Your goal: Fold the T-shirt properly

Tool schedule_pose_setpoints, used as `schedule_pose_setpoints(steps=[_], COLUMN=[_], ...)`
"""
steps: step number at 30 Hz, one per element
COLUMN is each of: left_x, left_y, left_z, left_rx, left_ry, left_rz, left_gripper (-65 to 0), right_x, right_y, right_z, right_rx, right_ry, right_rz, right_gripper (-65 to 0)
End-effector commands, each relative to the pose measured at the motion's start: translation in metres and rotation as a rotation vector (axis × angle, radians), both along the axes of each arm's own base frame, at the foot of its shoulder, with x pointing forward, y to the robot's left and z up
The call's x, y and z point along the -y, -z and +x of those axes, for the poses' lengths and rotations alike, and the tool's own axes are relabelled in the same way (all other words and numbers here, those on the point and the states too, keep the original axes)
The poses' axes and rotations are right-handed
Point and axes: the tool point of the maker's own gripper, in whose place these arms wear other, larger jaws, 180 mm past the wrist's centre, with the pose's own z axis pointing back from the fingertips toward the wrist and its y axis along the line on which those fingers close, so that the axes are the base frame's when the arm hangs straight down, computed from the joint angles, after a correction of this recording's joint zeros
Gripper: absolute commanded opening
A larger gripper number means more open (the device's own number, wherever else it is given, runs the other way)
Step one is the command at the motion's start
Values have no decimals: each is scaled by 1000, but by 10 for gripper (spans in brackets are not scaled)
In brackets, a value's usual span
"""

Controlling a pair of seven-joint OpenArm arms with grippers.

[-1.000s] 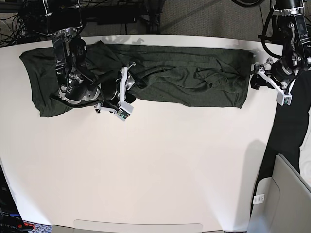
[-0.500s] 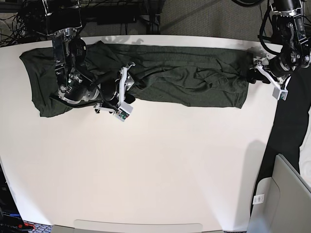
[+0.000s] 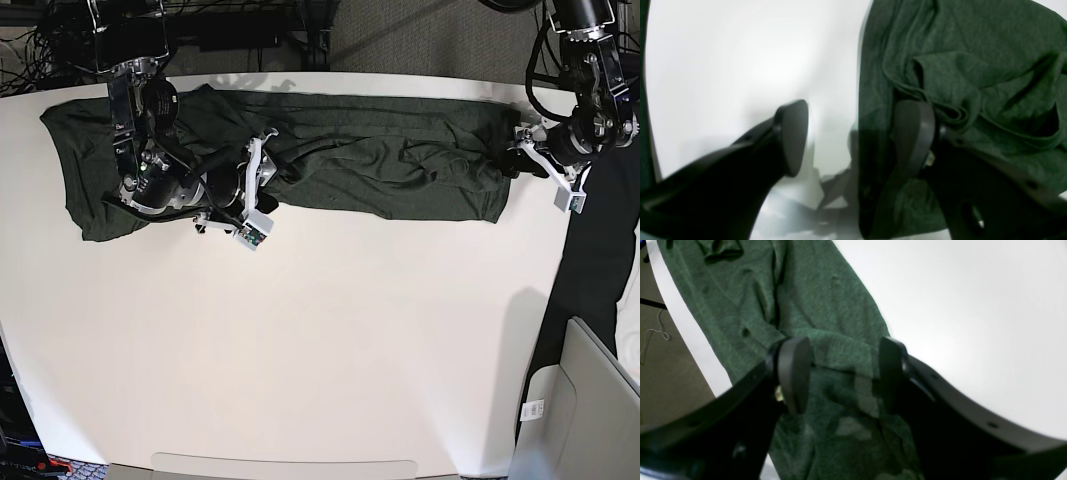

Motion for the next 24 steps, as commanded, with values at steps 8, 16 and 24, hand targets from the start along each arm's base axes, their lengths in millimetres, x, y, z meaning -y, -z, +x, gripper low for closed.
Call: schedule_pose_setpoints(steps=[8,16,24], left_x=[-20,-18,-14], left_y=[-22,-38,-35], left_z=[6,12,9], left_rx=[23,79,57], left_ry=[-29,-48,-44], left_rz=[38,-55,-99], left_gripper=[-273,-269,-236], right_x=[-3,-2,-2], right_y=[-14,-14,-14], right_z=[8,8,8], right_rx=[45,47,47], right_ry=[-5,-4,-4], right_rz=[30,27,25], right_gripper=[-313,-313,-313])
